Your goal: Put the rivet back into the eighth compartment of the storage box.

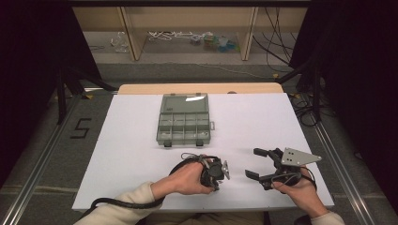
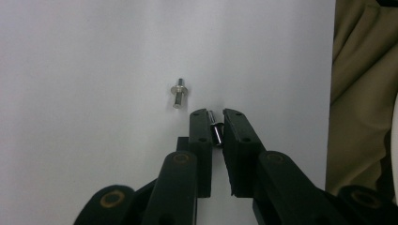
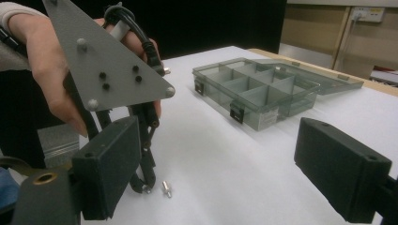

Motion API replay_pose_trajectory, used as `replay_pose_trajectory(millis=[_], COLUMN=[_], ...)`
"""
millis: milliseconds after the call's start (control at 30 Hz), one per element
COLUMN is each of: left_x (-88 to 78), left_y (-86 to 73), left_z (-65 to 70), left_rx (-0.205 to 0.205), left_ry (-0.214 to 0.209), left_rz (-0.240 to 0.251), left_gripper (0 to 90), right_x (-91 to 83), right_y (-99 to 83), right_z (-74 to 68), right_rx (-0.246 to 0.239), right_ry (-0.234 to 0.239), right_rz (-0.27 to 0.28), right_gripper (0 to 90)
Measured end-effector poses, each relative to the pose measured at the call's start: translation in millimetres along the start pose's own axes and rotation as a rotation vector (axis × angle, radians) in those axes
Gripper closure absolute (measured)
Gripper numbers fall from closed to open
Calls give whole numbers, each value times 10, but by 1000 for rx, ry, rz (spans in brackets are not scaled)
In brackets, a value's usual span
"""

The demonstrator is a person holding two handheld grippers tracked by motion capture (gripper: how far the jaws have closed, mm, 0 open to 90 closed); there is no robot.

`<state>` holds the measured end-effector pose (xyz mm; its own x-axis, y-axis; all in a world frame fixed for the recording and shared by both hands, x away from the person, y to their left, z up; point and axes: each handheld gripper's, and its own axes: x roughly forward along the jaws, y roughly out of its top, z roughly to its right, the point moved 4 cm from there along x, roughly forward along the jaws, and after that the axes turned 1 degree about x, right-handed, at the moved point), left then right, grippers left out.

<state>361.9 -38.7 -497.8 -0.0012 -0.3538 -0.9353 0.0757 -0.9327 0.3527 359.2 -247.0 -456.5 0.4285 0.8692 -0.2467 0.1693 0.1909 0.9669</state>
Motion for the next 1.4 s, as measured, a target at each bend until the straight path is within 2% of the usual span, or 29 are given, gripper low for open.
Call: replay_pose_trajectory(millis=[267, 400, 467, 500, 567, 600, 667, 733, 767, 800, 833, 933, 1000, 1067, 1100, 1133, 1167, 1200, 1233, 1300, 1400], left_x=[-14, -64, -105, -127, -166, -195, -234, -277, -288, -327, -338, -420, -497, -554, -574, -584, -603, -639, -637, -661, -693], left_y=[-25, -48, -56, -60, -66, -73, -81, -87, -81, -95, -86, -91, -118, -134, -139, -132, -139, -166, -156, -167, -195], left_z=[-23, -58, -85, -99, -123, -145, -176, -213, -220, -262, -271, -350, -424, -484, -512, -532, -557, -600, -615, -673, -769], left_rx=[-21, -27, -29, -32, -53, -59, -73, -100, -136, -120, -158, -201, -200, -219, -236, -271, -289, -283, -319, -354, -379], left_ry=[-6, 13, 25, 33, 45, 52, 63, 81, 90, 100, 109, 154, 186, 213, 229, 241, 252, 258, 268, 282, 303], left_rz=[15, 34, 50, 57, 82, 90, 110, 143, 181, 172, 216, 281, 283, 305, 326, 362, 373, 365, 401, 431, 447], left_gripper=[820, 820, 820, 819, 820, 820, 820, 820, 820, 820, 820, 820, 820, 820, 820, 820, 820, 820, 820, 820, 820], right_x=[-9, -8, 4, -6, 4, -8, 3, 0, 0, 0, 1, 1, 1, 1, 1, 1, 1, 1, 1, 1, 2], right_y=[1, 1, 3, 1, 3, 1, 3, 3, 3, 3, 3, 3, 3, 3, 3, 3, 3, 3, 3, 3, 3], right_z=[0, 0, -1, 1, -1, 0, -1, 0, 0, 0, 0, 0, 1, 0, 1, 1, 0, 0, 1, 2, 2], right_rx=[0, -1, 3, 2, 3, 1, 1, 0, 0, 0, 0, 0, 0, 0, 0, 0, 2, 2, 2, 2, 1], right_ry=[-7, -7, -18, -12, -18, -9, -18, -16, -16, -16, -16, -17, -17, -18, -17, -18, -18, -18, -18, -18, -19], right_rz=[-7, -7, 13, 1, 13, -3, 13, 11, 11, 10, 11, 11, 11, 11, 11, 11, 10, 9, 10, 10, 10], right_gripper=[158, 158, 158, 158, 158, 159, 158, 158, 159, 158, 158, 158, 158, 158, 159, 159, 158, 158, 158, 158, 158])
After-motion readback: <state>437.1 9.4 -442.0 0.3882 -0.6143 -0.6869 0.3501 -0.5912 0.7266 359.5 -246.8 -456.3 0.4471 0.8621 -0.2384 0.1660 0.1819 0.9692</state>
